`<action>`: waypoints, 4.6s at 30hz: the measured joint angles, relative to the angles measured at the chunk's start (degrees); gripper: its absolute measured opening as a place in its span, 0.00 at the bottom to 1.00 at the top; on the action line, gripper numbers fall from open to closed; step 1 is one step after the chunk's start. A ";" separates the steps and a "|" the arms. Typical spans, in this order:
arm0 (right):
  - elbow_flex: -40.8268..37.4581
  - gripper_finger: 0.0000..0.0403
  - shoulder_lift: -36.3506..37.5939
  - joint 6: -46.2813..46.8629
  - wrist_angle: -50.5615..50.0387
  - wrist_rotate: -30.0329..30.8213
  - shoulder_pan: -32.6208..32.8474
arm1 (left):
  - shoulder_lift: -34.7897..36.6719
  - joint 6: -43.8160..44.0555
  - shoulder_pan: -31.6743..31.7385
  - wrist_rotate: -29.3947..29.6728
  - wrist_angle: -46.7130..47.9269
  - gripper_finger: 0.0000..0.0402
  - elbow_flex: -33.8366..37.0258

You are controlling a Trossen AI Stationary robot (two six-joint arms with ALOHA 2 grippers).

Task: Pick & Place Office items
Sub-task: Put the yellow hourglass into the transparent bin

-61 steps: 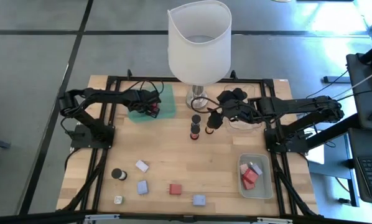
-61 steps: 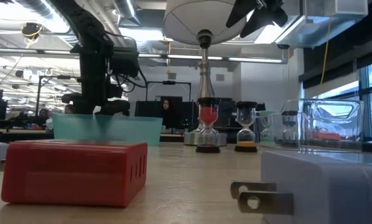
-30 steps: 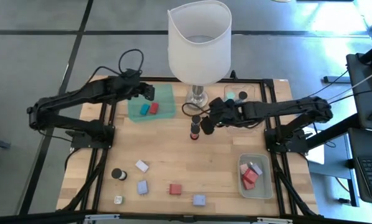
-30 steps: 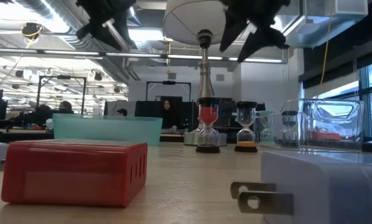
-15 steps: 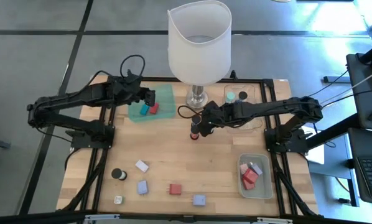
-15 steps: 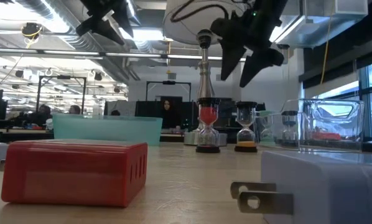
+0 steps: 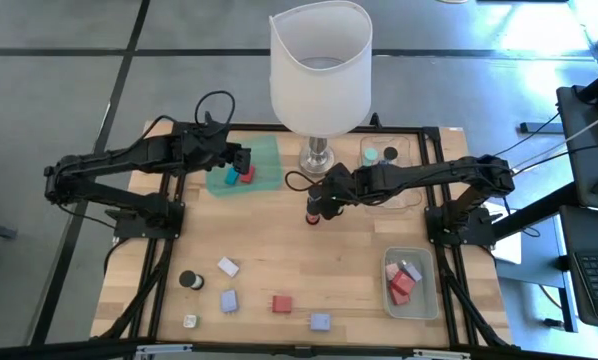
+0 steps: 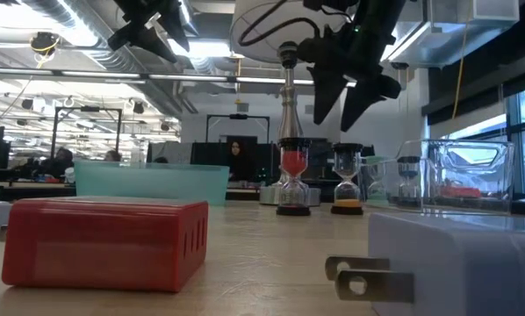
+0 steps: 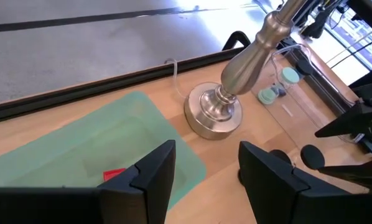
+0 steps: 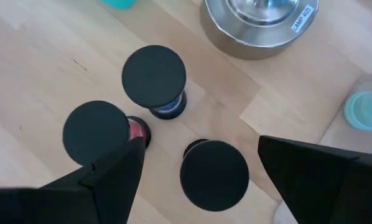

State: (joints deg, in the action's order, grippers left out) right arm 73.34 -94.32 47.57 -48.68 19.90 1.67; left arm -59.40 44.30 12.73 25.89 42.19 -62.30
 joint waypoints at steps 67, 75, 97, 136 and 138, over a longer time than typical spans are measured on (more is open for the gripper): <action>0.00 0.57 21.64 4.69 -20.97 17.20 -1.94 | 0.00 0.19 0.00 3.04 -0.44 0.43 0.04; -4.21 0.54 21.05 7.51 -25.99 18.36 -6.13 | 0.00 1.29 0.00 3.15 -0.44 0.43 0.04; -20.96 0.55 20.60 4.48 -4.84 7.27 -13.14 | 0.00 1.64 0.00 4.48 -0.44 0.42 0.04; -21.03 0.56 13.84 2.51 -1.08 7.71 -13.64 | -0.02 1.49 0.00 3.04 -0.39 0.42 0.04; -21.03 0.58 13.84 2.54 -1.08 7.71 -13.64 | -0.02 1.48 0.00 3.04 -0.37 0.42 0.04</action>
State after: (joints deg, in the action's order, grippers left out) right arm 52.31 -80.49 50.12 -49.76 27.62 -11.97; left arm -59.42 45.78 12.73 28.93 41.82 -62.26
